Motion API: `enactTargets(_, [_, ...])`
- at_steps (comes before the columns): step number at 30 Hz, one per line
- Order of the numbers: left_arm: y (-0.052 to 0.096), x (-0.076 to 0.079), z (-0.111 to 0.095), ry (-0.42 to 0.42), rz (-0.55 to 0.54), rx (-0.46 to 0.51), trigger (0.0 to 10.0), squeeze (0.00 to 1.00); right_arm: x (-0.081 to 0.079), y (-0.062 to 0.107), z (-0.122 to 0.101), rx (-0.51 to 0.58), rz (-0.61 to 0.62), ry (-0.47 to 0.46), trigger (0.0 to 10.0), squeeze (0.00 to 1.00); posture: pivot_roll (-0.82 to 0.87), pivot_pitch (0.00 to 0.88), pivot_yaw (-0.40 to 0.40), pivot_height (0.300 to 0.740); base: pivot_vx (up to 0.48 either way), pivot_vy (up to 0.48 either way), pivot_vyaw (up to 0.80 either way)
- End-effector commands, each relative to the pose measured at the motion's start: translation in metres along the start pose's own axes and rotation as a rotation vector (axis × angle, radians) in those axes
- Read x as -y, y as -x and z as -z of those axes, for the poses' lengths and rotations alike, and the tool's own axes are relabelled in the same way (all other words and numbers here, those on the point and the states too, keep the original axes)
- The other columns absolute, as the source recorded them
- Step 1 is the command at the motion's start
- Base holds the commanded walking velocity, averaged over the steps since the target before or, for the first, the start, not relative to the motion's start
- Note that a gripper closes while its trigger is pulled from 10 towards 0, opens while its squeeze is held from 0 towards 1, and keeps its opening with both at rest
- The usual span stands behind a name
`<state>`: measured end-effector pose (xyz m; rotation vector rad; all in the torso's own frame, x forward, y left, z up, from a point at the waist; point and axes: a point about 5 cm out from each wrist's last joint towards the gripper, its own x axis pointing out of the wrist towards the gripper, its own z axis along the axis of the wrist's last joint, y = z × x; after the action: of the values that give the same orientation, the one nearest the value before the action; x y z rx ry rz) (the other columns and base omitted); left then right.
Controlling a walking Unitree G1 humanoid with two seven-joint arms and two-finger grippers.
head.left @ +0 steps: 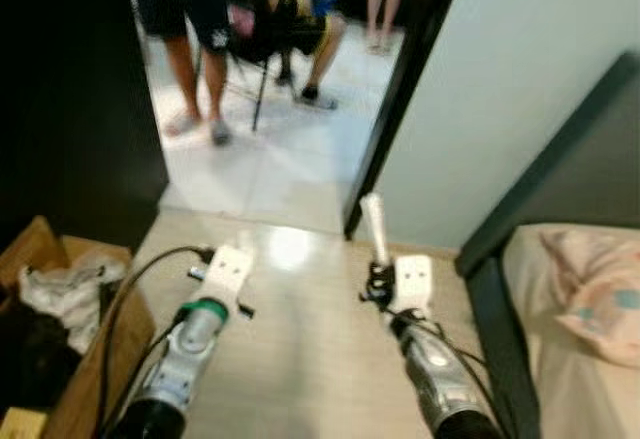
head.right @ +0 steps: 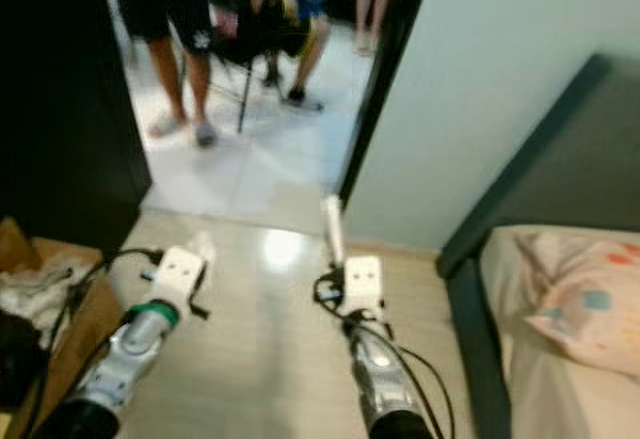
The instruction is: Clean up the room
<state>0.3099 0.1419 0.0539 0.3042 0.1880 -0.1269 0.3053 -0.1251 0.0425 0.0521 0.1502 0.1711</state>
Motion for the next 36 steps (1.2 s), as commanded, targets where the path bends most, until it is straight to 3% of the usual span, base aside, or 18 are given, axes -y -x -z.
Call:
enactTargets(1, [0.002, 0.009, 0.005, 0.005, 0.027, -0.020, 10.0, 0.00, 0.011, 0.005, 0.007, -0.033, 0.029, 0.016, 10.0, 0.00, 0.02, 0.000, -0.033, 0.740, 0.401, 0.000, 0.00])
enactTargets(6, [0.003, 0.009, 0.008, 0.025, 0.026, -0.035, 10.0, 0.00, 0.010, 0.006, 0.009, -0.038, 0.009, 0.025, 10.0, 0.00, 0.03, 0.000, -0.032, 0.740, 0.122, 0.000, 0.31])
enactTargets(12, [0.010, 0.023, 0.025, -0.012, 0.143, -0.101, 10.0, 0.00, 0.010, 0.009, 0.015, -0.064, 0.010, 0.037, 10.0, 0.00, 0.03, 0.000, -0.031, 0.740, 0.000, 0.000, 0.79])
enactTargets(14, [0.023, 0.025, 0.059, -0.020, 0.196, -0.222, 10.0, 0.00, 0.015, 0.016, 0.033, -0.148, 0.014, 0.073, 10.0, 0.00, 0.03, 0.000, -0.032, 0.740, 0.000, 0.000, 0.79])
enactTargets(15, [0.023, 0.025, 0.059, -0.020, 0.196, -0.222, 10.0, 0.00, 0.015, 0.016, 0.033, -0.148, 0.014, 0.073, 10.0, 0.00, 0.03, 0.000, -0.032, 0.740, 0.000, 0.000, 0.79])
enactTargets(16, [0.031, 0.024, 0.077, 0.009, 0.187, -0.300, 10.0, 0.00, 0.022, 0.023, 0.045, -0.206, 0.028, 0.096, 10.0, 0.00, 0.02, 0.000, -0.043, 0.740, 0.000, 0.000, 0.79])
enactTargets(19, [0.035, 0.024, 0.086, 0.047, 0.176, -0.347, 10.0, 0.00, 0.031, 0.030, 0.054, -0.256, 0.062, 0.096, 10.0, 0.00, 0.02, 0.000, -0.043, 0.740, 0.000, 0.000, 0.79])
enactTargets(20, [0.039, 0.025, 0.091, 0.074, 0.185, -0.378, 10.0, 0.00, 0.046, 0.042, 0.066, -0.318, 0.140, 0.064, 10.0, 0.00, 0.00, 0.000, -0.017, 0.740, 0.000, 0.000, 0.79])
enactTargets(26, [0.031, 0.021, 0.086, 0.077, 0.198, -0.378, 10.0, 0.00, 0.050, 0.051, 0.075, -0.330, 0.202, 0.008, 10.0, 0.00, -0.04, 0.000, 0.028, 0.740, 0.000, 0.000, 0.79])
enactTargets(31, [0.022, 0.026, 0.076, -0.010, 0.283, -0.345, 10.0, 0.00, 0.040, 0.055, 0.082, -0.321, 0.226, -0.031, 10.0, 0.00, -0.08, 0.000, 0.090, 0.740, 0.000, 0.000, 0.79])
enactTargets(36, [0.020, 0.028, 0.074, -0.024, 0.305, -0.340, 10.0, 0.00, 0.044, 0.057, 0.082, -0.311, 0.257, -0.049, 10.0, 0.00, -0.08, 0.000, 0.100, 0.740, 0.000, 0.000, 0.79])
